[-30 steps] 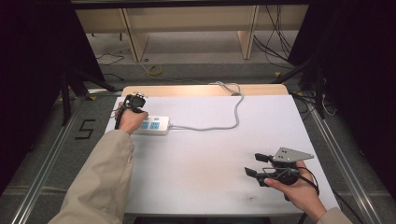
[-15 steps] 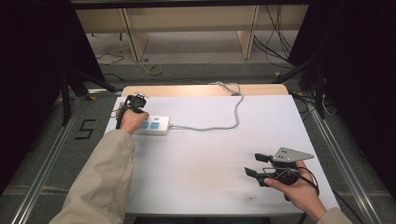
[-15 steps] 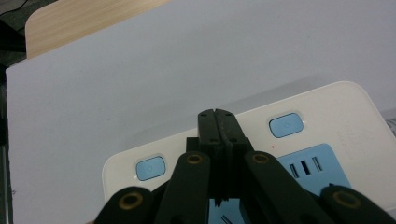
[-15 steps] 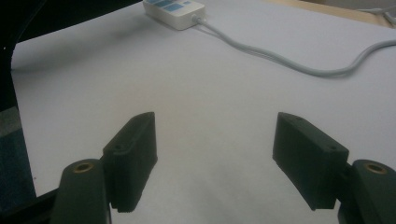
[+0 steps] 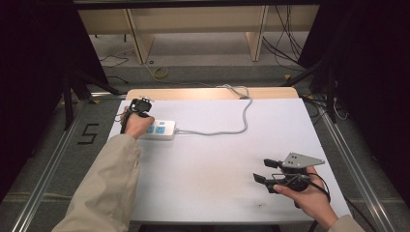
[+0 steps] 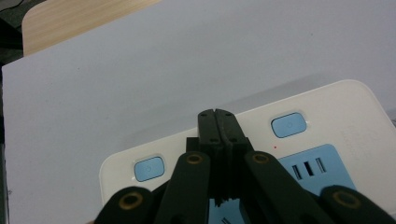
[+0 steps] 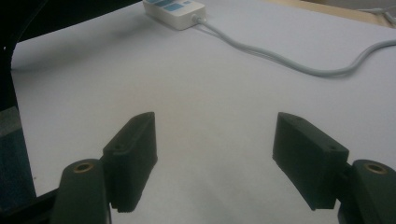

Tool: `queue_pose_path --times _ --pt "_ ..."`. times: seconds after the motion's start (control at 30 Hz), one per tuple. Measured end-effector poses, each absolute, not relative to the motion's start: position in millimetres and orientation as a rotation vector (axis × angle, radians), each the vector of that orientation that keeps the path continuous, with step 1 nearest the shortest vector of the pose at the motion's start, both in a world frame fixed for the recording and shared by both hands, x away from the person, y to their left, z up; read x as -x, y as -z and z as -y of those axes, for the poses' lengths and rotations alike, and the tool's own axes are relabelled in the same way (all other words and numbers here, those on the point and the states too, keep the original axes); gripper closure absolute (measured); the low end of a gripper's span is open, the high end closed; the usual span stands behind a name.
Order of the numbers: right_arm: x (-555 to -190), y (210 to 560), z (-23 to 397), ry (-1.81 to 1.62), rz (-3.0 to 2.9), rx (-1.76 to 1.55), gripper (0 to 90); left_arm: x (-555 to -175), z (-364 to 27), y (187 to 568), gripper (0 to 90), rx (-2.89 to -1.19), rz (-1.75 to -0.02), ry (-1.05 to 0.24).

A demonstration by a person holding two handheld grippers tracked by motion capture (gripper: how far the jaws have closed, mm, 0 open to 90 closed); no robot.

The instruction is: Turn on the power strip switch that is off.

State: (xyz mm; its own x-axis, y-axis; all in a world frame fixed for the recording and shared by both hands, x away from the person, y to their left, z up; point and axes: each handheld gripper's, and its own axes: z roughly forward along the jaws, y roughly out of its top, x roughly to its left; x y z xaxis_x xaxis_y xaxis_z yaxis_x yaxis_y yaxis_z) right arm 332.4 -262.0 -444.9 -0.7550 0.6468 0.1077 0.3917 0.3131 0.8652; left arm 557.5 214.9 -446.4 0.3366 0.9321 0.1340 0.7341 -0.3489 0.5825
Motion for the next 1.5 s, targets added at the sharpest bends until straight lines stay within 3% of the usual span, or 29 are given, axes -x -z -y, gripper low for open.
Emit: queue_pose_path --times 1.5 --pt "-332.1 444.8 261.3 -1.416 -2.326 -0.938 30.9 -563.0 -212.8 447.6 90.0 -2.227 -1.491 -0.605"
